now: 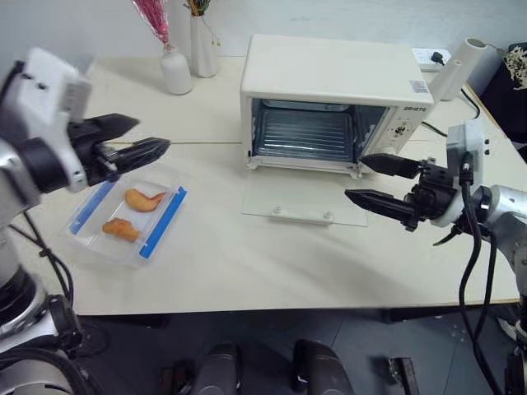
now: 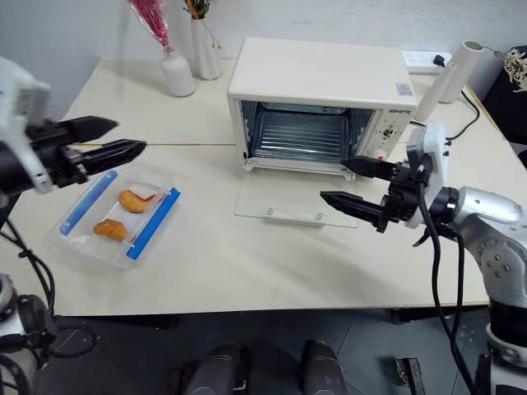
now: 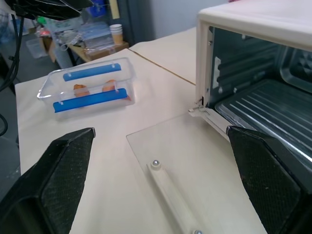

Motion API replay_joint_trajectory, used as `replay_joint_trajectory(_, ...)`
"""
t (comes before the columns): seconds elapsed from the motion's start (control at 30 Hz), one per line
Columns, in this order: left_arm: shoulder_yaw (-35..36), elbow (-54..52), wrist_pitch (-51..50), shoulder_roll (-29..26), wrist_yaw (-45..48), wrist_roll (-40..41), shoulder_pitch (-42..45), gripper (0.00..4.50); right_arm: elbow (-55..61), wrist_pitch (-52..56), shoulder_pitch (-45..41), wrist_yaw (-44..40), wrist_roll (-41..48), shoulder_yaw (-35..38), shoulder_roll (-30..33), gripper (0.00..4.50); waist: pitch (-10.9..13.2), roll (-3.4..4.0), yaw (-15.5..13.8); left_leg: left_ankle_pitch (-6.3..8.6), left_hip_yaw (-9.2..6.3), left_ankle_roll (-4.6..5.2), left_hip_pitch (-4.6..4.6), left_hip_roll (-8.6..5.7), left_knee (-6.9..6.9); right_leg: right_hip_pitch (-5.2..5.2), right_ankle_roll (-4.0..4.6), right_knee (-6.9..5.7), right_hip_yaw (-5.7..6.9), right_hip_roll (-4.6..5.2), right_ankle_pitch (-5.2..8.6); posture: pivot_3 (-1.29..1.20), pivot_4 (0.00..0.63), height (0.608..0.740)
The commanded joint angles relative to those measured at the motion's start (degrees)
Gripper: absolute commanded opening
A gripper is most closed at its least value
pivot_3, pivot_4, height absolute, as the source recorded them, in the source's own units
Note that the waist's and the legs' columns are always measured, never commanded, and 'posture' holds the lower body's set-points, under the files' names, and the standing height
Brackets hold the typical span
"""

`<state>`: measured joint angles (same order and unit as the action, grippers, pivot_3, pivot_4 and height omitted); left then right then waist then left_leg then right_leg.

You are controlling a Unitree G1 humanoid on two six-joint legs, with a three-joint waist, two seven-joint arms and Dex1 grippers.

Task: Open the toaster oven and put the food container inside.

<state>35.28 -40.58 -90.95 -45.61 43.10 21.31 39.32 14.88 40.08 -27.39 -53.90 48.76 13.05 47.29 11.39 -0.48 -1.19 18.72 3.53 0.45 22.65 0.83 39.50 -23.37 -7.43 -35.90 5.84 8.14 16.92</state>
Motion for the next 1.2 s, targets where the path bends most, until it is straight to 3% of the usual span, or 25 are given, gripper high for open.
replay_joint_trajectory(0.03,11.1,-8.8,-1.6,2.5,-5.2,3.9,-8.9,4.47,-4.3,-3.4,-3.9,-4.3,-2.9,-2.6,-0.5,4.5,0.0,-0.01,0.0,0.0,-0.02,-0.01,0.0,0.01,0.01,0.01,0.0,-0.01,0.02,0.0,0.0,0.0,0.15,0.74)
replay_joint_trajectory(0.17,21.1,-18.7,-1.6,12.3,-14.7,6.4,-20.6,4.47,-9.3,-5.6,-8.3,-7.9,-5.8,-6.5,-2.9,4.5,0.0,-0.08,0.1,0.01,-0.34,-0.01,-0.02,0.01,0.02,0.02,0.0,-0.01,-0.05,0.03,0.0,0.0,0.15,0.74)
replay_joint_trajectory(0.33,30.3,-19.4,-1.6,22.3,-34.8,22.2,-26.9,4.47,-12.3,-6.3,-11.4,-10.5,-7.5,-8.8,-5.4,4.5,-0.1,-0.14,-0.2,0.02,-0.61,-0.03,-0.03,0.05,0.19,0.22,0.02,-0.03,0.07,0.1,0.0,0.0,0.15,0.74)
replay_joint_trajectory(0.4,33.4,-19.4,-1.6,24.2,-43.6,29.0,-26.8,4.47,-12.8,-6.2,-11.8,-11.1,-7.8,-9.0,-5.7,4.5,-0.1,-0.17,-0.3,0.03,-0.77,-0.01,-0.11,0.08,0.21,0.4,0.02,-0.02,0.14,0.23,0.0,0.0,0.15,0.74)
replay_joint_trajectory(0.57,37.4,-19.4,-1.6,34.9,-66.9,42.1,-24.3,4.47,-12.2,-5.5,-11.7,-11.4,-7.8,-8.6,-5.8,4.5,-0.1,-0.18,-0.3,0.07,-0.97,0.02,-0.38,0.01,0.22,0.85,0.02,0.07,0.2,0.3,0.0,0.0,0.15,0.74)
replay_joint_trajectory(0.77,36.5,-19.0,-1.5,45.8,-85.9,44.9,-18.5,4.47,-8.9,-4.0,-9.3,-10.0,-6.1,-6.4,-5.3,4.5,-0.1,-0.2,-0.5,0.08,-0.92,0.0,-0.4,-0.08,0.22,0.86,0.02,0.09,0.27,0.26,0.0,0.0,0.15,0.74)
replay_joint_trajectory(1.07,30.2,-5.7,-1.6,44.9,-101.4,47.9,-14.2,4.47,-2.8,-1.9,-3.8,-5.9,-3.7,-1.8,-4.9,4.5,-0.1,-0.24,-0.3,0.09,-0.86,-0.02,-0.41,-0.19,0.18,0.87,0.02,0.17,0.26,0.2,0.0,0.0,0.15,0.74)
replay_joint_trajectory(1.2,30.2,-1.6,-1.6,42.8,-107.3,52.0,-15.7,3.62,-0.8,-0.9,-2.3,-3.9,-2.5,0.0,-4.6,4.5,-0.1,-0.24,-0.3,0.1,-0.86,-0.04,-0.42,-0.16,0.16,0.85,0.01,0.19,0.25,0.19,0.0,0.0,0.15,0.74)
